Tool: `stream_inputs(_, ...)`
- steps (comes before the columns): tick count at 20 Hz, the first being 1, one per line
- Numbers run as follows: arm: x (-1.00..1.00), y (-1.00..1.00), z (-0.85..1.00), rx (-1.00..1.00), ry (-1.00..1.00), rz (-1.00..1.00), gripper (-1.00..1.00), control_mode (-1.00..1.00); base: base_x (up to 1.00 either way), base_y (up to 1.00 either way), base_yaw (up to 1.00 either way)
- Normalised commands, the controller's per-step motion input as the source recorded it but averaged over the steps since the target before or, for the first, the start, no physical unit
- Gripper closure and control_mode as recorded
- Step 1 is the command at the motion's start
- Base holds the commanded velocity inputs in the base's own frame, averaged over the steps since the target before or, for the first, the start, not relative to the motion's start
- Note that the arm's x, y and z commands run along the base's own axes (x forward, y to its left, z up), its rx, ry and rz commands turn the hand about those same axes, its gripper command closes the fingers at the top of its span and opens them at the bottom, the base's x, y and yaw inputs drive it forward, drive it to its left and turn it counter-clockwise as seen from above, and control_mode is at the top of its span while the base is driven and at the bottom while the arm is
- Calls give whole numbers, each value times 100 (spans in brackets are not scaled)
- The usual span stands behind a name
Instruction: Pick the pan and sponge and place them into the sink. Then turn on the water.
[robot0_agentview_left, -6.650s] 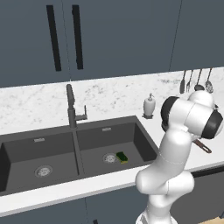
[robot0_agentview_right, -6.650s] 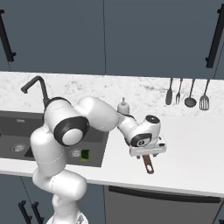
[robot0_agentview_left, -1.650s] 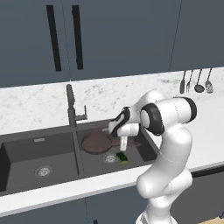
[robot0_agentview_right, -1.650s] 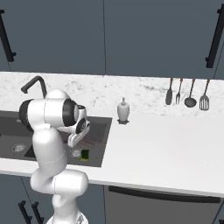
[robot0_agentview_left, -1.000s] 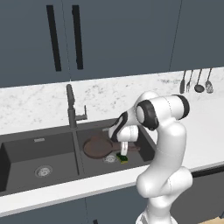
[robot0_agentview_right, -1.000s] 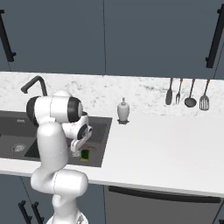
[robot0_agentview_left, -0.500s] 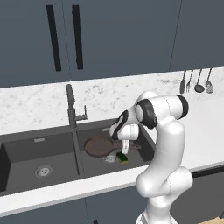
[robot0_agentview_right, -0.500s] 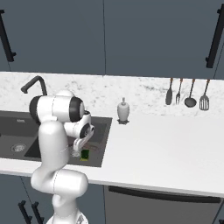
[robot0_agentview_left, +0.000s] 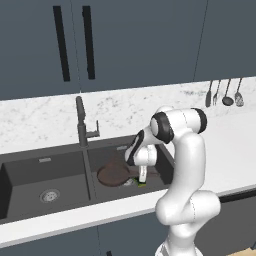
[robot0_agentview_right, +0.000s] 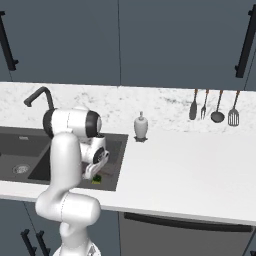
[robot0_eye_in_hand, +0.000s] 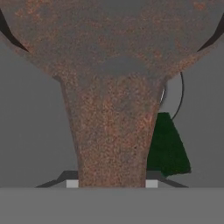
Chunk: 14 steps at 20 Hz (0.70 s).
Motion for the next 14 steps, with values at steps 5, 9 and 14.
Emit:
stream_inputs(5, 0, 0, -19, 0, 0, 0, 100, -100, 0, 0, 0)
stream_inputs(9, 0, 1, -1, 0, 2, 0, 100, -100, 0, 0, 0)
stream_inputs(14, 4, 8, 4, -3, 0, 0, -100, -100, 0, 0, 0)
